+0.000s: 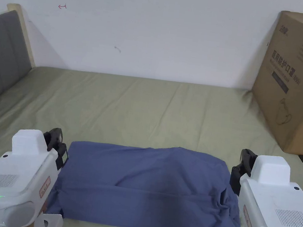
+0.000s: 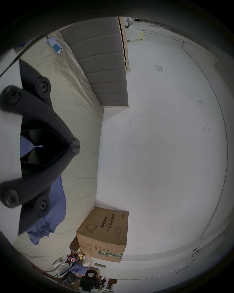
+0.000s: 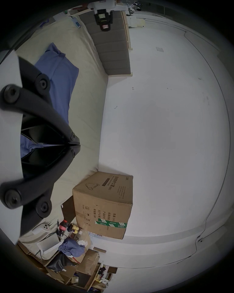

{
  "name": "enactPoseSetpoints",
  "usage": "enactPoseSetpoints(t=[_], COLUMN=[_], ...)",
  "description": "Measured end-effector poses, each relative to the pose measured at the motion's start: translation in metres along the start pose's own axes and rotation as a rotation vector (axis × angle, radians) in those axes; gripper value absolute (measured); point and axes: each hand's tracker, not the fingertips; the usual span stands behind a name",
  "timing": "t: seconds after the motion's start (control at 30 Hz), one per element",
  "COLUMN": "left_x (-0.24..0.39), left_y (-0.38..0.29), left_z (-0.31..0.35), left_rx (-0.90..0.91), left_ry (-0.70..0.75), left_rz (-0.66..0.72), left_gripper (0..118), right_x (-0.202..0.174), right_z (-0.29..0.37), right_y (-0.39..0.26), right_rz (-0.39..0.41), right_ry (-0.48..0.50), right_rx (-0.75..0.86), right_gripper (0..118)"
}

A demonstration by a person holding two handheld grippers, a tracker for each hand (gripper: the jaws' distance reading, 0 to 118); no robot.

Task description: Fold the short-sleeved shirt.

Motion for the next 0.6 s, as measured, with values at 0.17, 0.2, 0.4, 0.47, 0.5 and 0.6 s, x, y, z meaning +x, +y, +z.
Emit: enactPoseSetpoints(t=[0.17, 0.2, 0.4, 0.47, 0.5, 0.6], left_x=[-0.004, -0.006, -0.034, -0.044, -0.048, -0.067], left_y=[-0.002, -0.004, -0.032, -0.049, -0.058, -0.085], left_z=[-0.008, -0.014, -0.066, -0.086, -0.093, -0.117], left_rx=[-0.066, -0.103, -0.394, -0.480, -0.521, -0.636], left_ry=[-0.019, -0.022, -0.027, -0.007, -0.004, 0.023], left_rz=[-0.053, -0.064, -0.005, -0.022, -0.026, 0.006], left_gripper=[0, 0, 0, 0, 0, 0], right_x=[0.000, -0.001, 0.001, 0.001, 0.002, 0.002], right_z=[-0.006, -0.009, -0.025, -0.032, -0.035, -0.043], right_y=[-0.001, -0.001, -0.007, -0.011, -0.013, -0.019], right_rz=[-0.018, -0.018, -0.034, -0.039, -0.041, -0.044], right_ry=[-0.001, -0.002, -0.002, -0.005, -0.006, -0.012], right_rx=[-0.008, -0.011, -0.046, -0.062, -0.069, -0.094], right_gripper=[0, 0, 0, 0, 0, 0])
